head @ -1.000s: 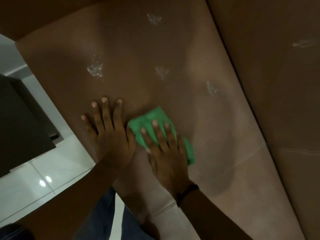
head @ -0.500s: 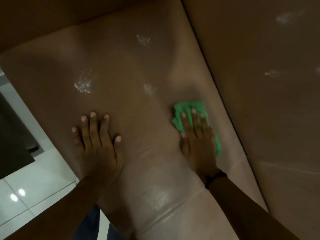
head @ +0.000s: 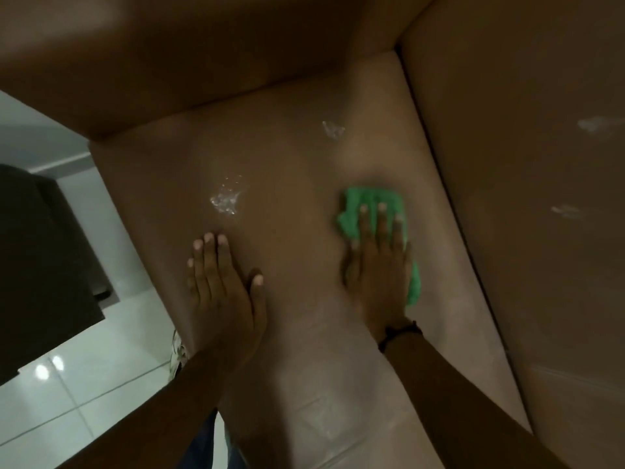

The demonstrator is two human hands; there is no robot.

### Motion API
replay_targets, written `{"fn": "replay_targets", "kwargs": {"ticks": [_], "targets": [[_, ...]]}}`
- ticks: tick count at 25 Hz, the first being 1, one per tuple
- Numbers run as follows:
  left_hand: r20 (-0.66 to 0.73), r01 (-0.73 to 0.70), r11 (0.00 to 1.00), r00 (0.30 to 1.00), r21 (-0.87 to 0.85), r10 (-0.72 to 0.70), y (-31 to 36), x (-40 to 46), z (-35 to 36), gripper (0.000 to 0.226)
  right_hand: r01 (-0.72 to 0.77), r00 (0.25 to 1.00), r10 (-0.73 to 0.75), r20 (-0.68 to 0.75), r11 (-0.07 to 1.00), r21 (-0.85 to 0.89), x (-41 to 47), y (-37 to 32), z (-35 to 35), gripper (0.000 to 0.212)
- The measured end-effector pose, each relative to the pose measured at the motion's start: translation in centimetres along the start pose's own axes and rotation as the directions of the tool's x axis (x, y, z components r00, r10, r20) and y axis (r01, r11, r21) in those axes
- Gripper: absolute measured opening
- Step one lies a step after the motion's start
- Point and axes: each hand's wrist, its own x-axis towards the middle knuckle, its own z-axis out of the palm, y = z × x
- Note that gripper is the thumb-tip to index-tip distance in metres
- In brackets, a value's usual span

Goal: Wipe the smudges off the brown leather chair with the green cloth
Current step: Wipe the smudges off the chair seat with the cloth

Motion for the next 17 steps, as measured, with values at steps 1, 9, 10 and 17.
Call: {"fn": "replay_targets", "kwargs": {"ticks": [1, 9, 10, 17], "targets": [[-0.019, 0.024, 0.999, 1.000, 0.031, -0.024, -0.4, 1.2, 0.2, 0.080, -0.103, 0.994, 0.104, -0.044, 0.994, 0.031, 2.5, -1.3, 0.3, 0.062], [-0.001, 0.041, 0.996, 0.999, 0.082, -0.041, -1.4, 2.5, -0.5, 0.089, 0.112, 0.990, -0.108, 0.087, 0.993, -0.035, -5.7, -2.9, 0.0, 0.062], [-0.006, 0.060, 0.992, 0.998, 0.115, -0.059, -1.8, 2.9, -0.8, 0.091, 0.027, 0.996, -0.025, 0.082, 1.000, -0.016, -4.4, -4.0, -0.1, 0.064], [-0.034, 0.012, 0.978, 0.999, 0.209, -0.005, -3.9, 2.7, 1.0, 0.092, 0.337, 0.940, -0.333, -0.080, 0.940, 0.051, 7.8, -16.9, 3.1, 0.058]]}}
